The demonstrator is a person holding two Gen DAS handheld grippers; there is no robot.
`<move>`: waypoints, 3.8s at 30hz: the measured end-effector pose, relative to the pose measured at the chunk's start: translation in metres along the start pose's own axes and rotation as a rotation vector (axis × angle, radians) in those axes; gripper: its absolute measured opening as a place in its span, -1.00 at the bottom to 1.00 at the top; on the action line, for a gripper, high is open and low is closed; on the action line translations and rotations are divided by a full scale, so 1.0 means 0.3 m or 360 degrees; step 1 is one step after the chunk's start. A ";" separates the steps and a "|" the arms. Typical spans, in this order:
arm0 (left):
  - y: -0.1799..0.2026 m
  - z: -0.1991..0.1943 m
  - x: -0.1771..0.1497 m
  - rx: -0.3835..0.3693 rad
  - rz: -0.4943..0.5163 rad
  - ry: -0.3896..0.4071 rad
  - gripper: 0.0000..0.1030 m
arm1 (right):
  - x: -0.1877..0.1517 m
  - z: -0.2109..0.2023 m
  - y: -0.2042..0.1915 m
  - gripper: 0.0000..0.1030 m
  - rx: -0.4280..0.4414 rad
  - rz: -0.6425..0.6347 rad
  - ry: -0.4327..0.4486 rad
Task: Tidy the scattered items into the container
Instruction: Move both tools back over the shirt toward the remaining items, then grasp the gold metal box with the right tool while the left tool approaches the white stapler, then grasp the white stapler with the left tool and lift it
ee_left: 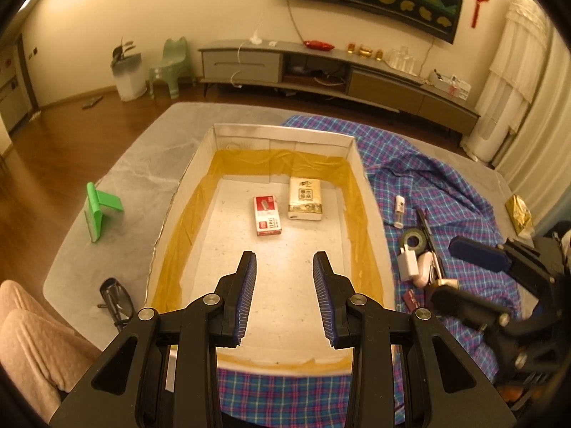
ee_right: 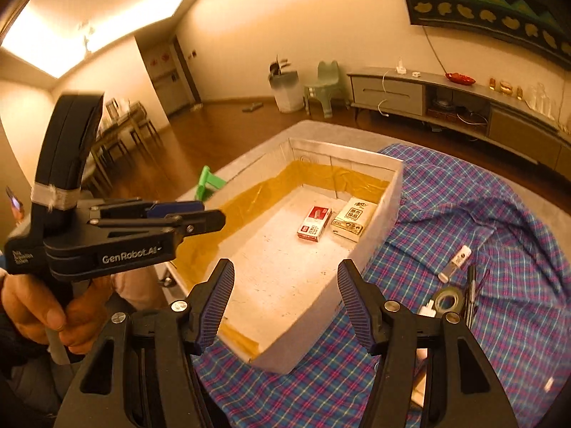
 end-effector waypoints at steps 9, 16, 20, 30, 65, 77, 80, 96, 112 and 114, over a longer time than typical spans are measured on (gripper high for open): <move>0.145 -0.095 -0.088 -0.0091 0.0208 0.0073 -0.31 | -0.092 -0.135 0.081 0.20 0.0015 0.0166 0.0134; 0.327 -0.071 -0.173 -0.0270 0.0306 -0.0030 -0.26 | -0.211 -0.183 0.218 0.20 -0.0061 0.0350 0.0149; 0.409 -0.034 -0.211 -0.0319 0.0331 -0.0091 -0.19 | -0.295 -0.202 0.325 0.20 -0.0229 0.0379 0.0113; 0.548 0.093 -0.267 -0.0386 0.0344 -0.0205 -0.16 | -0.440 -0.176 0.497 0.20 -0.0464 0.0420 -0.0027; 0.829 0.563 -0.337 -0.0564 0.0187 -0.0424 -0.11 | -0.528 -0.189 0.691 0.05 -0.0701 0.0624 -0.0073; 0.809 0.614 -0.288 -0.0637 -0.0221 -0.0493 -0.06 | -0.564 -0.186 0.727 0.14 -0.0660 0.0806 -0.0060; 0.824 0.635 -0.271 -0.0596 -0.0254 -0.0475 0.01 | -0.558 -0.180 0.726 0.22 -0.0661 0.0805 -0.0046; 0.937 0.672 -0.234 -0.0491 -0.0034 -0.0422 -0.40 | -0.536 -0.178 0.732 0.10 -0.0658 0.0793 -0.0035; 1.000 0.587 -0.168 -0.0441 0.0323 -0.0242 -0.13 | -0.549 -0.212 0.789 0.12 -0.0660 0.0971 0.0020; 0.992 0.570 -0.156 -0.0478 0.0299 -0.0210 -0.13 | -0.550 -0.214 0.790 0.12 -0.0656 0.0986 0.0021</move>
Point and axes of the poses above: each gripper's, at about its wrist camera, not at the fingertips, and z roughly the way its jaws point, y to its right, x to its top, the point moved 7 cm from there along z, roughly the way its jaws point, and after that the axes turned 11 degrees about y, right-handed, at the moved point
